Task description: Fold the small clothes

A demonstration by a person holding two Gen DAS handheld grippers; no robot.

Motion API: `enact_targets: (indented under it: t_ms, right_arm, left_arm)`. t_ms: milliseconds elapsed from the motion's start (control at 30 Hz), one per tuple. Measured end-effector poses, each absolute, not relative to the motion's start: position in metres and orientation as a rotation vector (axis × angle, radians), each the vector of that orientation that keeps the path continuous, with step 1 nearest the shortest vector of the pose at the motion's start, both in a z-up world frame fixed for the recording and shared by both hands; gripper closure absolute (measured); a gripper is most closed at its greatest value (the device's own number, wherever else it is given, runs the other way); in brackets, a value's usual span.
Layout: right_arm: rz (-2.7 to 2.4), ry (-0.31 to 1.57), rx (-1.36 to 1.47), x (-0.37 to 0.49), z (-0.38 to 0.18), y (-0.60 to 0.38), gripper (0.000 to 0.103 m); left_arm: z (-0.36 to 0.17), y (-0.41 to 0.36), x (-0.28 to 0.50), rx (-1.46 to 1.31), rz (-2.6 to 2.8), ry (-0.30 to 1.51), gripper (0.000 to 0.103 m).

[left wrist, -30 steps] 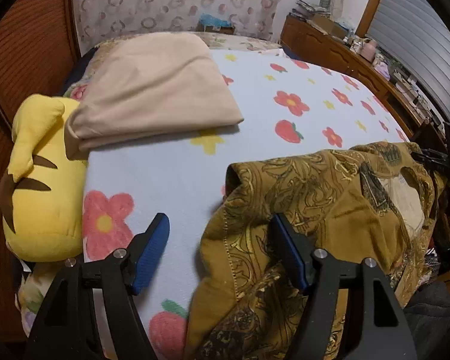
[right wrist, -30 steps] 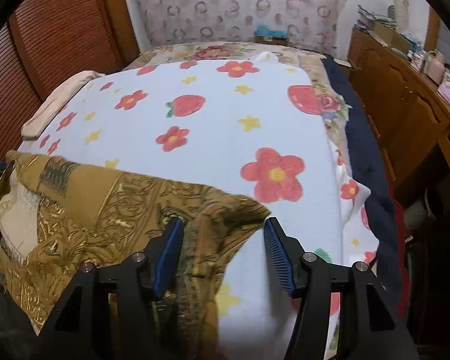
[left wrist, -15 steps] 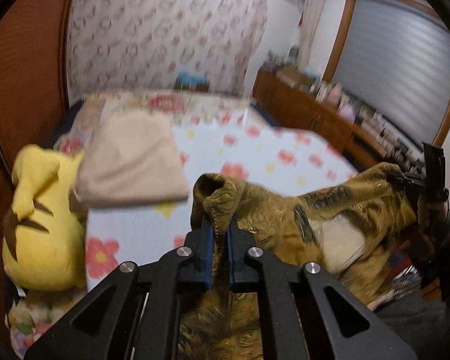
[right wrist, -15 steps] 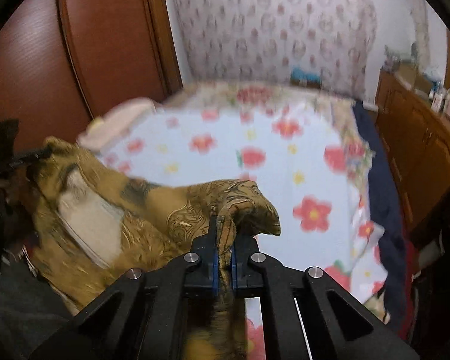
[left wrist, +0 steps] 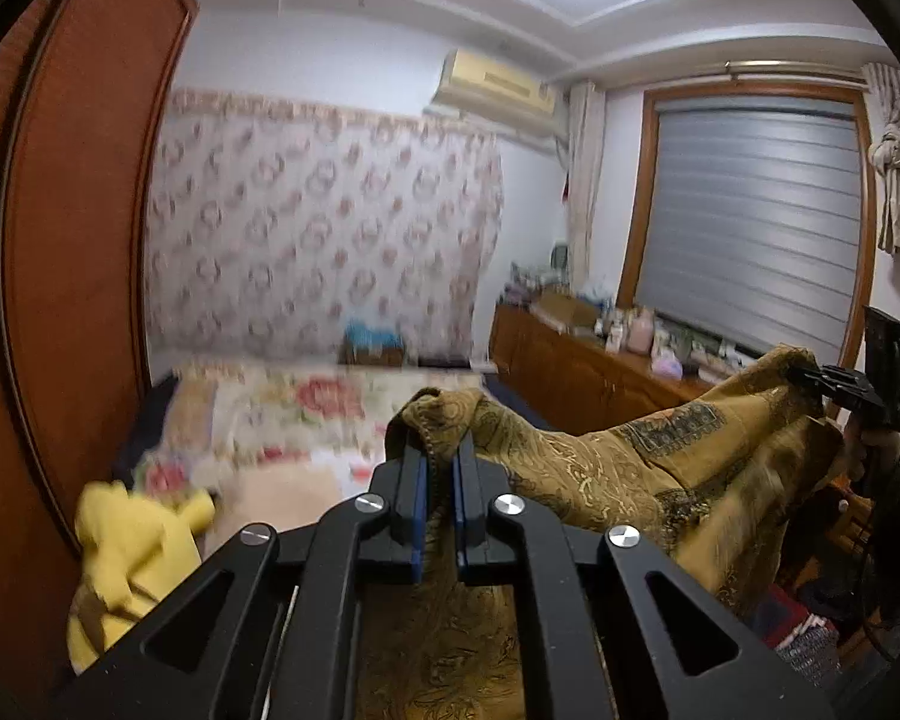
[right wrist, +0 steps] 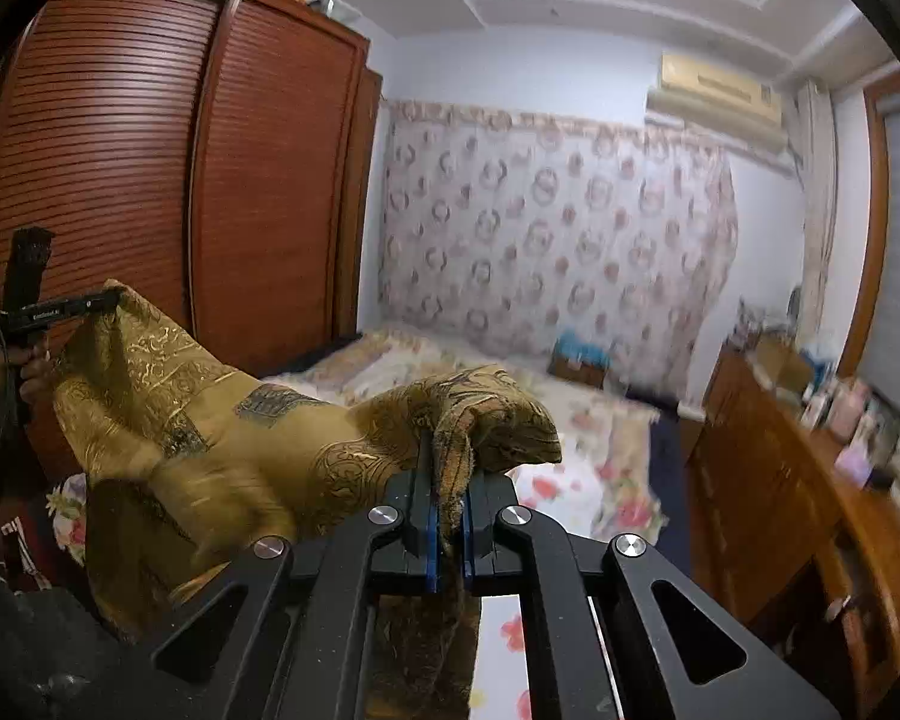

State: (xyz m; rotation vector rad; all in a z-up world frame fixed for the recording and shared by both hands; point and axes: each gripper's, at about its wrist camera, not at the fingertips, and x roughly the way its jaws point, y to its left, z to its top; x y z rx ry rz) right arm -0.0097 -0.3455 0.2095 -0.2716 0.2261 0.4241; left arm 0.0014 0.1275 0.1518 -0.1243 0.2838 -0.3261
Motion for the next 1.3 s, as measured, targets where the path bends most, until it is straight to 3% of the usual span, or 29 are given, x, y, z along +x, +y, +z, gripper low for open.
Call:
enact_targets:
  t_ms: [167,333,667,867,900,967,1000,1067,1100,1133,1300]
  right_arm:
    - [0.411,0.158,-0.281,-0.018,0.259,-0.345,0.098]
    - [0.375,0.147,-0.276,0.015,0.281,-0.341,0.098]
    - [0.279,0.495,-0.244,0.184,0.157,-0.287,0.098]
    - [0.25,0.643,-0.189,0.257,0.081,-0.28,0.098]
    - [0.238,0.663,-0.174,0.268,0.073,-0.28,0.096]
    - [0.203,0.692,-0.167,0.281,0.066,-0.279,0.088]
    - [0.189,0.699,-0.168,0.29,0.072,-0.279,0.085]
    - [0.206,0.703,-0.142,0.294,0.076,-0.275,0.072]
    - [0.216,0.708,-0.128,0.293,0.083,-0.267,0.061]
    - [0.217,0.708,-0.122,0.294,0.081,-0.27,0.058]
    - [0.239,0.716,-0.111,0.262,0.067,-0.285,0.056]
  left_arm:
    - [0.196,0.136,0.015,-0.118,-0.301,0.216,0.096]
    - [0.198,0.138,0.062,-0.111,-0.273,0.234,0.096]
    - [0.047,0.119,0.225,-0.059,-0.177,0.56,0.096]
    - [-0.006,0.108,0.256,-0.064,-0.138,0.658,0.094]
    - [-0.007,0.104,0.255,-0.06,-0.134,0.664,0.091]
    - [-0.013,0.102,0.255,-0.049,-0.133,0.691,0.074]
    - [-0.013,0.101,0.252,-0.057,-0.141,0.698,0.056]
    - [-0.012,0.103,0.245,-0.069,-0.164,0.698,0.045]
    - [-0.012,0.103,0.24,-0.063,-0.167,0.698,0.036]
    - [-0.011,0.104,0.234,-0.056,-0.165,0.694,0.03]
    - [-0.015,0.104,0.203,-0.037,-0.166,0.707,0.027]
